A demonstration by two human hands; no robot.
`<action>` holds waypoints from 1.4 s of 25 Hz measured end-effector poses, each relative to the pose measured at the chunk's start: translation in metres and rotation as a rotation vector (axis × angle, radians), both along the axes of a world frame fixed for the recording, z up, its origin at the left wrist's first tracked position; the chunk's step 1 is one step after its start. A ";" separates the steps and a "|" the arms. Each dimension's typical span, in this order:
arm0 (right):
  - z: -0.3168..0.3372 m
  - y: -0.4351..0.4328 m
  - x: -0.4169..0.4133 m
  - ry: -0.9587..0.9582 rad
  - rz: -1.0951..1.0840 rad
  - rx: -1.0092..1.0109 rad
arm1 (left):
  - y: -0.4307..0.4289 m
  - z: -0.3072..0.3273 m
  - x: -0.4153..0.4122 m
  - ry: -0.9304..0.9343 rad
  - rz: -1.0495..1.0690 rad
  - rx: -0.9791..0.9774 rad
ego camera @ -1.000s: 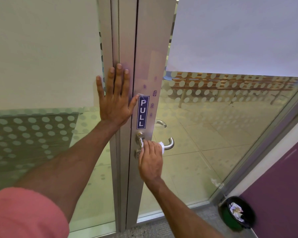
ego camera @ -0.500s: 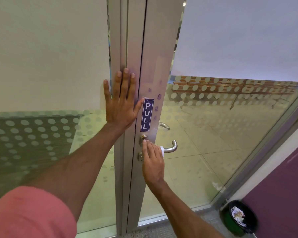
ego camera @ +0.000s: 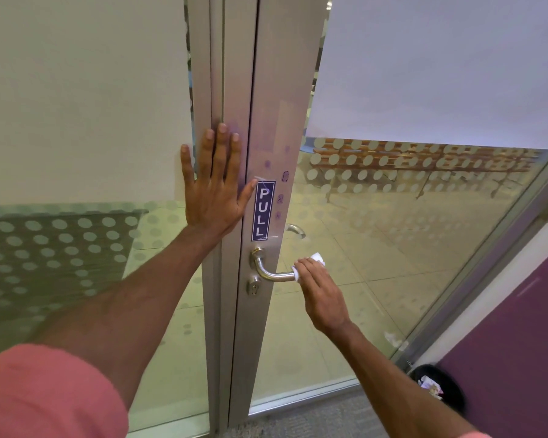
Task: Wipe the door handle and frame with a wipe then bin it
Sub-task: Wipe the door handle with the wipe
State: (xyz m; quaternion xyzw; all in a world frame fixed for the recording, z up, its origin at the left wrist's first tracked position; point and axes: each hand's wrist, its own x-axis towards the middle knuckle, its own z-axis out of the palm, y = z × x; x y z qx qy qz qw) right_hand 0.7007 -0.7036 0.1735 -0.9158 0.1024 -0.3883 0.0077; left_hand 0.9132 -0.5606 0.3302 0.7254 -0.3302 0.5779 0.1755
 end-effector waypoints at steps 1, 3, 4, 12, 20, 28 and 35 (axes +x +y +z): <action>-0.003 0.004 0.003 -0.038 -0.022 0.047 | -0.001 0.000 0.000 0.001 0.002 -0.003; -0.013 0.025 0.017 -0.104 -0.062 0.126 | -0.002 0.000 0.000 0.001 0.000 -0.006; -0.017 0.036 0.023 -0.095 -0.053 0.132 | -0.002 0.000 0.000 0.001 -0.001 -0.007; 0.001 -0.005 0.005 -0.041 0.058 0.109 | 0.000 -0.001 0.001 -0.004 -0.001 -0.009; -0.006 0.081 0.058 -0.048 -0.205 0.103 | -0.002 0.000 0.000 -0.003 0.003 -0.003; 0.005 0.061 0.032 0.043 -0.085 -0.055 | 0.001 0.000 0.000 0.009 -0.023 -0.007; 0.029 0.017 0.011 -0.820 -0.228 1.341 | 0.000 -0.002 0.001 -0.016 -0.018 -0.009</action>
